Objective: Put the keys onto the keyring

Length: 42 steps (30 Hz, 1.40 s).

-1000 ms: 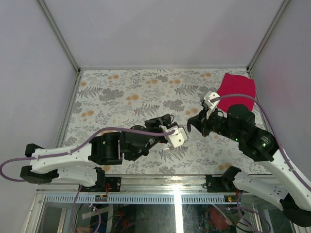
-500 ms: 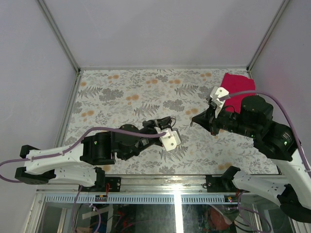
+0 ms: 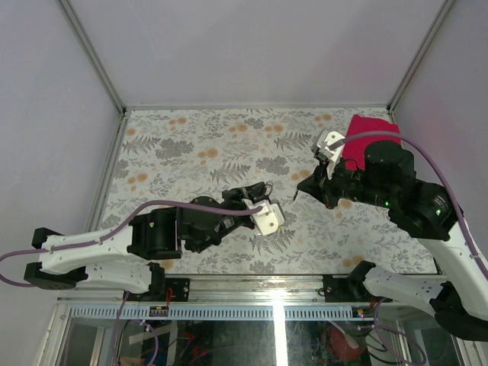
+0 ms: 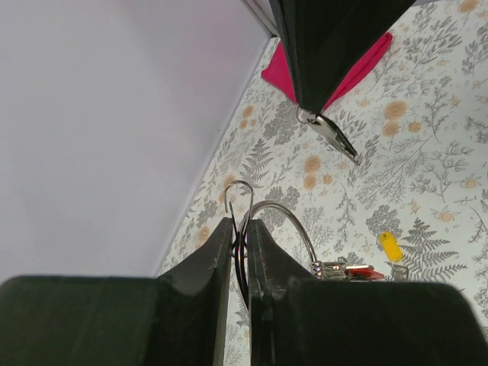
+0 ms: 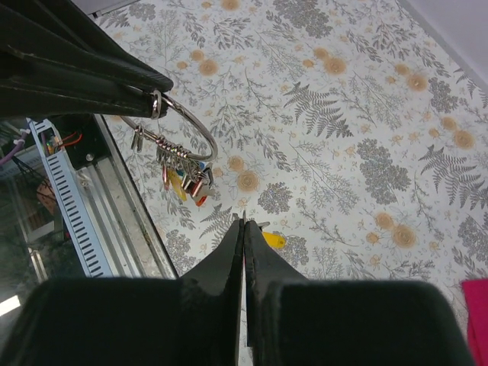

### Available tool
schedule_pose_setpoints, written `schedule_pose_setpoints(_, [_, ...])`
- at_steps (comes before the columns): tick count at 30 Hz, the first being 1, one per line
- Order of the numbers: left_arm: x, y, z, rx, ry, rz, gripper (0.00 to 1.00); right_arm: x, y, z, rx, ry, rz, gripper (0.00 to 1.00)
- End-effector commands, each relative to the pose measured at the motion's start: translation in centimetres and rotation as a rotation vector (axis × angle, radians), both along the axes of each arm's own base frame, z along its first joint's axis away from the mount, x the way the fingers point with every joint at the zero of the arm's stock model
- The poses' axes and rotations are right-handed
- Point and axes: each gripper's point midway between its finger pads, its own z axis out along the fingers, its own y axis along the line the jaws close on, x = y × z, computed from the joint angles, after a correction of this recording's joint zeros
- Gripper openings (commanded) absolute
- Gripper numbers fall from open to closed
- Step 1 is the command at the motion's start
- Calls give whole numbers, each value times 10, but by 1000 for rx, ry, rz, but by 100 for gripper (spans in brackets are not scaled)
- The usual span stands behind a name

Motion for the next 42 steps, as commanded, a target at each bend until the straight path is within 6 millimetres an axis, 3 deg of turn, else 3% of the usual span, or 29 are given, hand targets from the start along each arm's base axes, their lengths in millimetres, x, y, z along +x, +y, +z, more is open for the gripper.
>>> schedule_pose_setpoints(1, [11,9,12,-36,-56,85,0,8,-5,21,69,-25,-82,0])
schedule_pose_setpoints(9, [33,23,19,75,-254,209,0,31,-21,21,45,-9,-264,0])
schedule_pose_setpoints(17, [26,15,31,49,-267,143,0,25,-8,25,56,17,-196,0])
schedule_pose_setpoints(24, [27,12,22,84,-272,149,0,22,-8,19,34,37,-183,0])
schedule_pose_setpoints(36, [-23,-12,35,-46,-25,-170,0,-7,6,22,-4,-52,96,0])
schedule_pose_setpoints(42, [-32,-14,30,-33,21,-210,0,-13,6,28,-10,-112,160,0])
